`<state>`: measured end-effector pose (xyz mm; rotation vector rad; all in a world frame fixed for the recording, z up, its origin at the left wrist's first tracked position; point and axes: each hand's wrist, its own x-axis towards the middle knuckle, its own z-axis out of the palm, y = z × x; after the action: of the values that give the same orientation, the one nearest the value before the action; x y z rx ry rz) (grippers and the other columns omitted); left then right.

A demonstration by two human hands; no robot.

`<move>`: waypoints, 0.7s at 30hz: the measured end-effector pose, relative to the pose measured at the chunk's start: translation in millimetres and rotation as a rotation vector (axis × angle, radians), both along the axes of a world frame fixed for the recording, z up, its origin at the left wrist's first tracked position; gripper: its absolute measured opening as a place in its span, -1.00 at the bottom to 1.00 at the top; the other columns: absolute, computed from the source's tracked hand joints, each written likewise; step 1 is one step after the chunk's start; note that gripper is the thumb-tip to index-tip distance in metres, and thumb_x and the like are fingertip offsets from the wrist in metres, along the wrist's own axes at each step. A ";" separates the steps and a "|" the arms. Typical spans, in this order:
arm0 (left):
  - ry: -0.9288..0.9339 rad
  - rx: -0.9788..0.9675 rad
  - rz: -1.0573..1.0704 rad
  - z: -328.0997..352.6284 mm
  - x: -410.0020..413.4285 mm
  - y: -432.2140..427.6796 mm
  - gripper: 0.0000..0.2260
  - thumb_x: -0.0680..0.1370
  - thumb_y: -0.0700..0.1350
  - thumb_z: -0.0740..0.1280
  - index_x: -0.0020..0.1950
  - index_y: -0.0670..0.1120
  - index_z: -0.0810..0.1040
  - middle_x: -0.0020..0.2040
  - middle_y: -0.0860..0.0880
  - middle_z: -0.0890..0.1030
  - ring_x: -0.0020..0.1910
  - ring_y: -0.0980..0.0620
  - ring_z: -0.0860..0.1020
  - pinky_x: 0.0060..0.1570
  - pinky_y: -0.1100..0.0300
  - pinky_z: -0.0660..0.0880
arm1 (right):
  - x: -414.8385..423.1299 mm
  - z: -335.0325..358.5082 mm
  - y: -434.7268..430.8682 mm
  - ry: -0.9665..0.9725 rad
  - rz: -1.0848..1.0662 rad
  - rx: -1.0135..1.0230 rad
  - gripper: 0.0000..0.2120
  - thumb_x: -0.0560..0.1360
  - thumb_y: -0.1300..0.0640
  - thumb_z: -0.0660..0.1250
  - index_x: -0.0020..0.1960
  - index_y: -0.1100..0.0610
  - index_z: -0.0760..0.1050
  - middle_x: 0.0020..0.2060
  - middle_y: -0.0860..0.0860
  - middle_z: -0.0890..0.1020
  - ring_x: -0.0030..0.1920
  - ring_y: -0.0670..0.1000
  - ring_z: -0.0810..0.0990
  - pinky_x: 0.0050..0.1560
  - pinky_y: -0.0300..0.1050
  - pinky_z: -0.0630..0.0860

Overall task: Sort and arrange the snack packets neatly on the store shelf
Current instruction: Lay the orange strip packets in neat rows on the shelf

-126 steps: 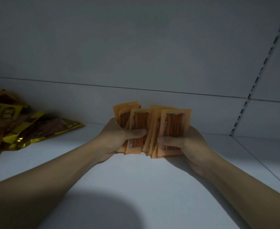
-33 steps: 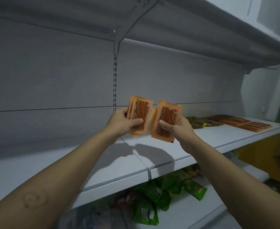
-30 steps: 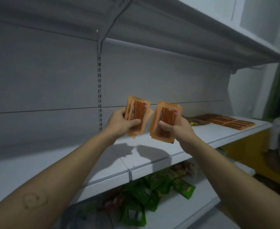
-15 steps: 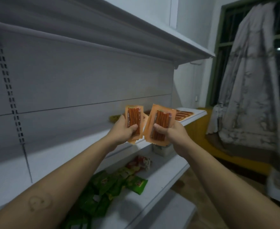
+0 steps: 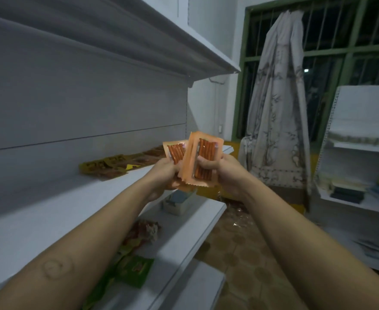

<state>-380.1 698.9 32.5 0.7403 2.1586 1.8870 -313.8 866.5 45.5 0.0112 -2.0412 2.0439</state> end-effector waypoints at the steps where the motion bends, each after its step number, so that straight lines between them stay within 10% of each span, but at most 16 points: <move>1: -0.026 0.012 -0.019 -1.7 -10.6 11.2 -0.84 0.64 -0.03 0.27 0.04 -0.03 0.63 -0.14 -0.02 0.73 -0.20 0.02 0.68 -0.23 0.14 0.56 | -9.9 0.9 9.3 -0.011 -0.007 0.001 -0.67 0.46 0.17 0.47 0.20 0.20 0.57 0.08 0.10 0.69 0.14 0.13 0.65 0.18 0.10 0.58; 8: -0.235 0.166 -0.118 7.1 -97.6 86.2 -0.55 0.60 0.30 0.14 0.18 0.03 0.64 0.02 -0.08 0.72 -0.07 -0.04 0.71 -0.24 0.13 0.62 | -101.0 19.8 67.3 -0.015 -0.167 0.109 -0.76 0.47 0.14 0.48 0.08 0.17 0.54 0.00 0.13 0.70 0.02 0.12 0.70 0.11 0.09 0.62; 15: -0.248 0.269 -0.127 23.7 -191.0 123.0 -0.60 0.53 0.18 0.34 0.23 -0.05 0.64 0.08 -0.14 0.70 0.04 -0.15 0.68 -0.01 0.01 0.61 | -211.4 38.4 88.7 0.012 -0.281 0.175 -0.73 0.49 0.02 0.47 0.03 0.22 0.59 -0.06 0.15 0.71 -0.03 0.13 0.71 0.11 0.08 0.62; 21: -0.288 0.425 -0.126 38.4 -245.0 119.2 -0.74 0.54 0.01 0.39 0.17 -0.08 0.64 -0.04 -0.14 0.72 -0.15 -0.06 0.71 -0.19 0.07 0.66 | -280.6 70.3 79.5 0.008 -0.240 0.295 -0.68 0.44 0.03 0.51 0.10 0.19 0.60 -0.11 0.09 0.71 -0.11 0.08 0.71 0.02 0.01 0.65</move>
<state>-625.2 818.1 70.9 0.6061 1.5262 2.2495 -594.4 946.0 115.8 -0.1634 -2.2003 1.5887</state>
